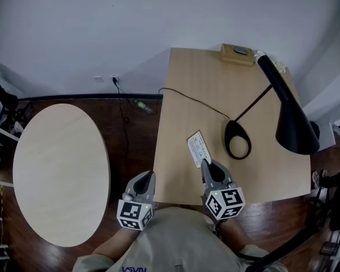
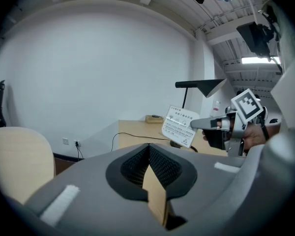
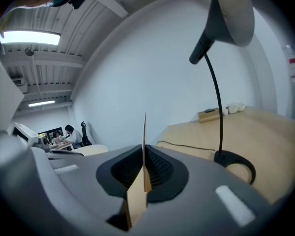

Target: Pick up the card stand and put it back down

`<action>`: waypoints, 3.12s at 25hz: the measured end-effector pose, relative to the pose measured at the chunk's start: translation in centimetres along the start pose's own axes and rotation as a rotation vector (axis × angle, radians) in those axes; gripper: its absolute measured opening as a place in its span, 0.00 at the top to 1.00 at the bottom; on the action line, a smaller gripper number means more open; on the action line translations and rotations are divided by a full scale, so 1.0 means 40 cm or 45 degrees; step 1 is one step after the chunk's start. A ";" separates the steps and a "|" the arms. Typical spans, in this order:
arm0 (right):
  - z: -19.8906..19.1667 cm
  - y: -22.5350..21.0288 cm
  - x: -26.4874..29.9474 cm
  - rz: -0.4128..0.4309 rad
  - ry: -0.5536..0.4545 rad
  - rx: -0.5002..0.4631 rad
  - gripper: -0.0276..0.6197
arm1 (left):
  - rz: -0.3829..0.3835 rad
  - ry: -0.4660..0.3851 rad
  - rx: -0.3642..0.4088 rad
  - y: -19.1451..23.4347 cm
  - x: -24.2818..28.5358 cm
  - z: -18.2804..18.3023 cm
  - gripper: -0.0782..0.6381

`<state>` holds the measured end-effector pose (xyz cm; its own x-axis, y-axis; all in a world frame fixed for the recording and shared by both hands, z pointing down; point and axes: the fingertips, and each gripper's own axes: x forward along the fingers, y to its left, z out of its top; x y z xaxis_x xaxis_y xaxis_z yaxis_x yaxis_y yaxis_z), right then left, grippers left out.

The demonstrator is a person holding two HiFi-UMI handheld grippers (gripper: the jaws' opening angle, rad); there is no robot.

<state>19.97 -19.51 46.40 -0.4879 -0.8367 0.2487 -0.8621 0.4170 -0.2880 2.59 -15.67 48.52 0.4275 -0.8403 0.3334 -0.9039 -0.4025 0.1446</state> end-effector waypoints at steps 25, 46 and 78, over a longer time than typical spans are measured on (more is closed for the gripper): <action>0.089 0.251 -0.016 0.129 -0.073 -0.153 0.93 | 0.034 -0.131 0.070 0.078 -0.092 0.079 0.89; 0.096 0.399 0.098 0.345 -0.086 -0.252 0.93 | 0.301 -0.237 0.056 0.236 -0.219 0.092 0.89; -0.716 1.265 0.526 1.150 0.561 -0.531 0.93 | 0.924 -0.027 -0.271 0.753 -0.883 -0.279 0.89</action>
<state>-37.85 -5.86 63.56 -0.8999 0.0056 0.4362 -0.0982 0.9716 -0.2152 -39.86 5.93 51.48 -0.2776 -0.8753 0.3960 -0.9407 0.3314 0.0732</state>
